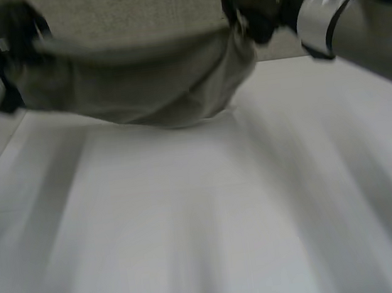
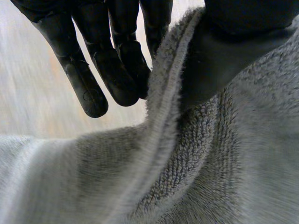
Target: Fold the towel.
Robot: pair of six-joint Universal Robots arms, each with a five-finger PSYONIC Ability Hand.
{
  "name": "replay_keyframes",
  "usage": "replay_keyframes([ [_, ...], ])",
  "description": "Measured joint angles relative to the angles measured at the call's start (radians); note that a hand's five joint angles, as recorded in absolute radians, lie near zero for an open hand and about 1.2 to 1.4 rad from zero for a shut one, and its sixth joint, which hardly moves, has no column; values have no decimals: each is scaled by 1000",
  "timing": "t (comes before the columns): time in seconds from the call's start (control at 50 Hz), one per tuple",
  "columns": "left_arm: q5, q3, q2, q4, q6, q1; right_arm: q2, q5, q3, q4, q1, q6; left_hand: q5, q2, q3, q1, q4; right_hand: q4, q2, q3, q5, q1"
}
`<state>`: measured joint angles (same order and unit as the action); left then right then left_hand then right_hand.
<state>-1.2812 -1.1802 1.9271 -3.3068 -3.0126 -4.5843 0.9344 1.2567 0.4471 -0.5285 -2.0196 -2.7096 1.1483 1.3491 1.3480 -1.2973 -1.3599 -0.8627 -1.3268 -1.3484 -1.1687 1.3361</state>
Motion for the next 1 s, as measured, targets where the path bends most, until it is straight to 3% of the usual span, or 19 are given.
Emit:
replay_keyframes([
  [0.18,182,-493,-5,-4,-106,-70,82,5,546,65,-8,161,0,1,1,0,-4,0,-4,-2,0,0],
  [0.34,261,-692,-1,-3,-235,-91,154,60,895,193,-2,358,-1,1,2,0,-3,0,-4,-2,0,0],
  [0.42,263,-721,-1,-3,-270,-90,195,90,978,245,12,424,-149,-197,-179,132,191,0,-4,-2,0,0],
  [0.5,258,-726,-3,-6,-285,-87,236,101,1034,277,47,463,-784,-804,-787,748,809,0,-4,-3,0,0],
  [0.56,254,-726,-6,-8,-286,-85,270,99,1059,285,87,481,-1015,-1018,-1008,975,1020,0,-4,-3,0,0],
  [0.94,259,-828,-100,-2,-283,-85,386,65,1209,357,277,489,-1057,-1045,-1037,992,1049,0,-4,-3,1,0],
  [1.0,259,-845,-123,0,-286,-87,389,66,1244,408,286,482,-1057,-1045,-1037,992,1049,-80,250,258,265,-250],
])
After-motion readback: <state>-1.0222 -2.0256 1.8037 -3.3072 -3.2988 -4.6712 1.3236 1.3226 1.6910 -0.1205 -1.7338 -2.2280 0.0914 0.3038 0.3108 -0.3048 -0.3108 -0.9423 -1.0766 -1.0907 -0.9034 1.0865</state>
